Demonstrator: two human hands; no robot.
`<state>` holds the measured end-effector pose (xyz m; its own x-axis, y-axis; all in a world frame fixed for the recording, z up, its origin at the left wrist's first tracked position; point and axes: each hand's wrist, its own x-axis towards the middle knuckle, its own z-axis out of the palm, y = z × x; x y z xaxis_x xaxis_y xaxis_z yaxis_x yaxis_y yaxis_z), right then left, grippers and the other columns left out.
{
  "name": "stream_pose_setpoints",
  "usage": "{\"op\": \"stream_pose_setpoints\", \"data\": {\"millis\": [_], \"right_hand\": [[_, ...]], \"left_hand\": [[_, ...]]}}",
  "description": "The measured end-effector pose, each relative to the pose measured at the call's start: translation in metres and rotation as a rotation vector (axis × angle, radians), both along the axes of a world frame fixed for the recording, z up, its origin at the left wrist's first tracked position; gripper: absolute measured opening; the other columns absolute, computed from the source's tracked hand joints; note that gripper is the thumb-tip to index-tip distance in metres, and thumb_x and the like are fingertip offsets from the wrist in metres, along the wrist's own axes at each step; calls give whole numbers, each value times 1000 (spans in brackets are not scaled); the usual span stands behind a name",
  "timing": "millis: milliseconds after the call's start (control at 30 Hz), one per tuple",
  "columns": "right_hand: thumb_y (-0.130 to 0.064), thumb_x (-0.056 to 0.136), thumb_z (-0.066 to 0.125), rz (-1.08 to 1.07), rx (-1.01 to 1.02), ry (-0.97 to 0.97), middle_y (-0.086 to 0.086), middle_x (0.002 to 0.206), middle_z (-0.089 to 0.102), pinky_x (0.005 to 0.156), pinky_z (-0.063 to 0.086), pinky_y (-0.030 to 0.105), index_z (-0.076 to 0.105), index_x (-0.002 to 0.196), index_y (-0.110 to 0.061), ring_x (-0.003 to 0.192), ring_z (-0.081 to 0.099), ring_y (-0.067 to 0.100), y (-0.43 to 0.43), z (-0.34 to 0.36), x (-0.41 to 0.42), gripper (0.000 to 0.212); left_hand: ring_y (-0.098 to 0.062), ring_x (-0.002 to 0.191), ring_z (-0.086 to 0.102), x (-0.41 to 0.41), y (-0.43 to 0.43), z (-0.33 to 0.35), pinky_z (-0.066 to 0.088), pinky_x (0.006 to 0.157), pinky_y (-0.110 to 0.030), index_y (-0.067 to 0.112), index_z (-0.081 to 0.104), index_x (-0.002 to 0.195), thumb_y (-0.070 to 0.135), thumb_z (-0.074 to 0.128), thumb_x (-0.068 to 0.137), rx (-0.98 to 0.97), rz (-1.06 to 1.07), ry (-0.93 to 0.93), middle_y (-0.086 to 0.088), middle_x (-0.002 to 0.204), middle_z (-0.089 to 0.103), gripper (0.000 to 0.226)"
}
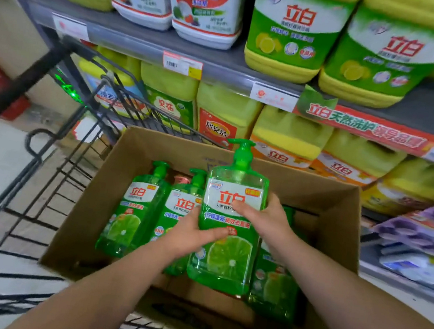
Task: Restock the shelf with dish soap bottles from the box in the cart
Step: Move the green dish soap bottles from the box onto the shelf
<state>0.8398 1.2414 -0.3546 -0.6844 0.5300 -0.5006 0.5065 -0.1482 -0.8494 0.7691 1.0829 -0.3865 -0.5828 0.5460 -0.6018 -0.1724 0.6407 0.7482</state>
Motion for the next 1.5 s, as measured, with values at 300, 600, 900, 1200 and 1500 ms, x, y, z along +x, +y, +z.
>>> {"op": "stream_pose_setpoints", "data": {"millis": [300,600,900,1200,1500], "right_hand": [[-28,71,81,-95,95,144,-4,102,69,80,55,31,54,105,-23,93,67,13,28,73,32,44],[-25,72,81,-278,214,293,-8,91,70,62,54,16,57,101,-23,75,68,-1,75,127,142,38],[-15,76,77,-485,330,331,-2,90,72,59,52,12,66,92,-20,70,67,-1,127,169,364,20],[-29,72,81,-769,369,249,7,111,70,91,54,45,58,110,-15,98,68,23,166,188,586,47],[-24,76,78,-962,407,296,4,99,74,78,58,37,64,96,-20,84,72,17,218,193,720,25]], "left_hand": [[10,82,53,8,40,66,41,55,-6,27,40,120,48,74,70,186,-99,228,22,96,56,64],[-11,97,62,89,111,120,47,80,-26,26,46,110,62,77,53,321,-245,291,6,108,65,74],[-7,93,64,290,197,166,50,81,-24,28,55,110,48,77,64,473,-516,312,11,101,68,54],[4,74,64,500,272,186,49,67,-13,29,59,95,27,76,74,619,-752,275,8,89,69,27],[6,75,64,624,366,198,45,64,-5,28,63,96,25,76,74,694,-984,229,18,83,69,26]]}}
